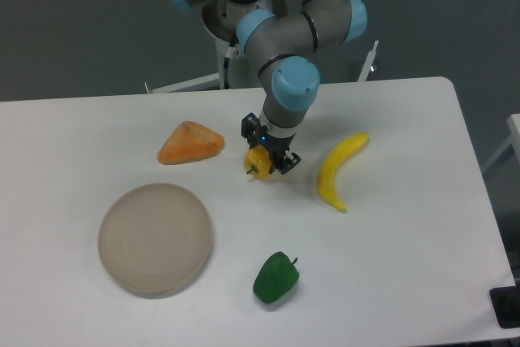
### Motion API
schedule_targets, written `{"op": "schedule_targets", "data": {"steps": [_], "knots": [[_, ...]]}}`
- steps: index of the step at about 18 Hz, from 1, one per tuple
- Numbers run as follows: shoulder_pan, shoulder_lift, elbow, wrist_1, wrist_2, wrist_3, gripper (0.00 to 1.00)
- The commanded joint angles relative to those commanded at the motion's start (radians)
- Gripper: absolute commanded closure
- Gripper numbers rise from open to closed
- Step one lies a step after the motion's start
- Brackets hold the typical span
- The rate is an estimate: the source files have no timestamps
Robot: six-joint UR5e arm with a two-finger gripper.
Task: Pick up the yellow pepper from the table
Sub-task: 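Lift the yellow pepper and carry it past the banana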
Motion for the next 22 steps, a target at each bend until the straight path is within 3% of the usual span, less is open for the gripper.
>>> {"op": "schedule_targets", "data": {"steps": [6,8,13,15,22], "knots": [[0.049,-0.011,0.106,-0.002,0.006,0.012,0.7],[0.076,-0.063,0.201,-0.017,0.02,0.012,0.7],[0.1,-0.181,0.448,-0.176,0.081,0.053,0.7],[0.109,-0.241,0.549,-0.236,0.148,0.141,0.72],[0.158,-0.27,0.548,-0.218,0.153,0.277,0.72]]}}
